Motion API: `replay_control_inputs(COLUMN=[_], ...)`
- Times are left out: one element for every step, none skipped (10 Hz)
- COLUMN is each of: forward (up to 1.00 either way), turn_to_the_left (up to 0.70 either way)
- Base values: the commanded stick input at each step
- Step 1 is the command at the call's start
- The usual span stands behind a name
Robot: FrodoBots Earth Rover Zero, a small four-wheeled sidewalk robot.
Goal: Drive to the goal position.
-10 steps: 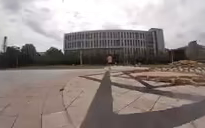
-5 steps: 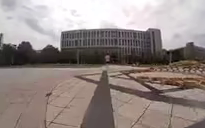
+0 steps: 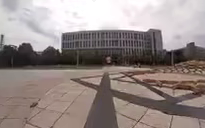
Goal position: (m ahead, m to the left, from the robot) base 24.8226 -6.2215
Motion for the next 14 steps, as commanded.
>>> replay_control_inputs(forward=[1.0, 1.0, 1.0, 1.0, 1.0, 1.0, 1.0, 1.0, 1.0, 1.0, 1.0, 1.0, 1.0, 1.0], turn_to_the_left=[-0.14, -0.03, -0.01, 0.0, 0.0, 0.0, 0.0, 0.0, 0.0, 0.0, 0.0, -0.03, -0.22, -0.36])
